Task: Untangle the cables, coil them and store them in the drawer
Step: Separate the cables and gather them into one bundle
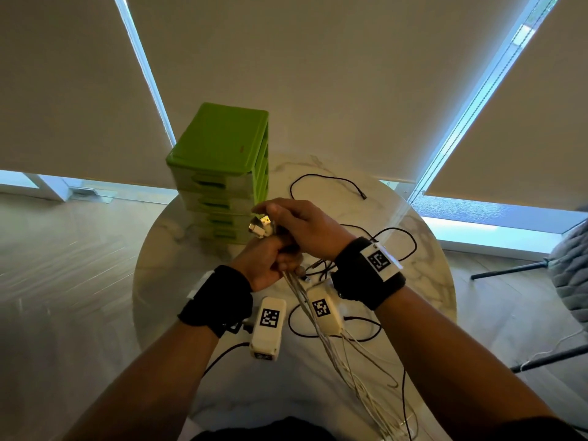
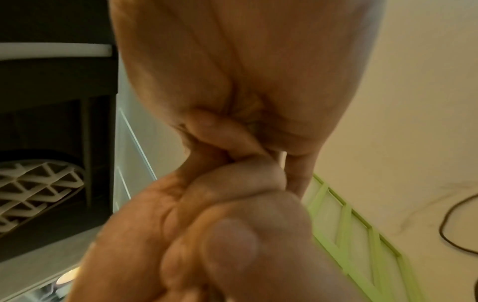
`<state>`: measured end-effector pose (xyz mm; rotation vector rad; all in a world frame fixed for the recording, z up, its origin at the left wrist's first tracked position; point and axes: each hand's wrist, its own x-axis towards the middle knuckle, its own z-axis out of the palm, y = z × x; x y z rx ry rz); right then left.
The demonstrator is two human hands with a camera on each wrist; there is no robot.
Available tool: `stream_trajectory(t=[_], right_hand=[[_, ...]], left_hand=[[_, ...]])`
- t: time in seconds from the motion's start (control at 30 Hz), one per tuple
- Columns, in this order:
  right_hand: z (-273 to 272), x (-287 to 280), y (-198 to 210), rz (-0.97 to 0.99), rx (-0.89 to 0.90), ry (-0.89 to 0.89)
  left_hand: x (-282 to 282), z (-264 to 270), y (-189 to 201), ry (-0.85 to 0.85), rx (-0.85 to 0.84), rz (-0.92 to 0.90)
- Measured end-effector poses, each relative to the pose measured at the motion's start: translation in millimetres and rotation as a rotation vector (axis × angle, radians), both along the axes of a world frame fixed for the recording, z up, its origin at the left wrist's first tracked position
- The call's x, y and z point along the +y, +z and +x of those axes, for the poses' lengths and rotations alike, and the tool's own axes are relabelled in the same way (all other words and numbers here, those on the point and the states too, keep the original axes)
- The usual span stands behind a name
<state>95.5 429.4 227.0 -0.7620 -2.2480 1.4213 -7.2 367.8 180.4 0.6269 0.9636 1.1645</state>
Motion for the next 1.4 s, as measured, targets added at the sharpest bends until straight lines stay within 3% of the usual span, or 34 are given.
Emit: stream_trajectory(t=[0.17, 0.27, 0.37, 0.43, 0.5, 0.57, 0.67, 0.77, 0.87, 1.03, 1.13, 1.2, 1.3, 1.4], right_hand=[[-2.4, 0.0, -0.4, 0.047, -0.003, -0.015], [11.2, -0.1, -8.3, -0.220, 0.045, -0.060], [34.2, 0.1, -32.5, -0.438, -0.072, 0.034], [48.8, 4.1, -48.2, -0.284, -0.242, 0.115], [62.6, 17.5, -62.3, -0.058, -0.405, 0.084], [80.0, 35.8, -70.3, 0.133, -0.535, -0.083], [103.5, 64.0, -67.2, 0.279, -0.589, -0.445], [104.6, 69.6, -45.6, 0.205, -0.446, -0.527], [88.3, 54.2, -12.6, 0.061, -0.170, -0.436], [63.1, 26.3, 44.8, 0.018, 0.160, -0.266], [55.4, 18.2, 59.3, -0.049, 0.310, -0.203], [55.7, 21.8, 52.4, -0.140, 0.402, -0.244], [60.2, 30.1, 24.2, -0.254, 0.416, -0.356], [53.2, 26.3, -14.8, -0.181, 0.013, -0.263]], left_hand=[[0.9, 7.0, 5.5, 0.112, -0.022, -0.031], [3.5, -0.7, 11.0, 0.146, -0.069, 0.011], [7.6, -18.7, 21.3, 0.168, -0.184, 0.095], [8.2, -30.8, 29.2, 0.146, -0.245, 0.126], [6.3, -43.1, 37.9, 0.134, -0.244, 0.143], [2.1, -53.5, 47.4, 0.143, -0.205, 0.147], [-0.7, -63.8, 51.9, 0.171, -0.135, 0.124], [3.2, -63.9, 38.0, 0.183, 0.023, 0.053], [10.4, -50.1, 23.5, 0.121, 0.191, 0.002], [22.5, -11.2, 23.8, 0.018, 0.442, -0.017], [24.4, 10.4, 34.9, -0.112, 0.665, 0.070], [26.6, 14.2, 39.8, -0.096, 0.778, 0.102], [30.7, 1.7, 39.9, 0.055, 0.613, 0.046], [33.1, -11.1, 47.8, 0.092, 0.380, 0.086]])
